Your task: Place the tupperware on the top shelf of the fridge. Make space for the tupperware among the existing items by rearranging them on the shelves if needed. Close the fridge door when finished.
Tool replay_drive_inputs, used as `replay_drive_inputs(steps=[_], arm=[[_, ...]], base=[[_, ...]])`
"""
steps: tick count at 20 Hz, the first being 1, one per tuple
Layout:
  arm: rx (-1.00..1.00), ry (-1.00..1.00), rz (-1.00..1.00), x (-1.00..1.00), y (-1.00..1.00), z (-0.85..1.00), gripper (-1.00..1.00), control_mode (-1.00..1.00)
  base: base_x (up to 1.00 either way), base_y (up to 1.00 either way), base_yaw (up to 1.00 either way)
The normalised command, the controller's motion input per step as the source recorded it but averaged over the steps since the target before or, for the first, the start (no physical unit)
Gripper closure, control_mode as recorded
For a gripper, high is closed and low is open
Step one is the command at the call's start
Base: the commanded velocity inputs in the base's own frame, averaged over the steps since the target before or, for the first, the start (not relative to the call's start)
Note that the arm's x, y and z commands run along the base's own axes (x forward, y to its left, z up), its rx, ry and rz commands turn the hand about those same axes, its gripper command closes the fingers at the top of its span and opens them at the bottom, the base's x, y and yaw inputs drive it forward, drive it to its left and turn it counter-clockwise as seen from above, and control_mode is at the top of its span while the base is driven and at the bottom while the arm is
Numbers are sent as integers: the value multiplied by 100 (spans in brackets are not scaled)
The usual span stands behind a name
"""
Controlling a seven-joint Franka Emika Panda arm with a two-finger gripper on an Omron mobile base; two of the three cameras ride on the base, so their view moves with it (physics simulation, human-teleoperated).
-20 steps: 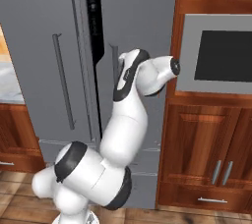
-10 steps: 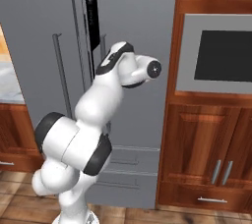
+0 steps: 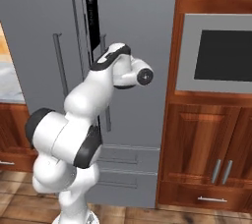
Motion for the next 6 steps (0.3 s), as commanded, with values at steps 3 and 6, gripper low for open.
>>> replay_drive_inputs(steps=[3,6], arm=[[2,-1,-5,32,-1,0,-100,-100],[0,0,0,0,0,0,-100,-100]], base=[[0,0,0],[0,0,0]])
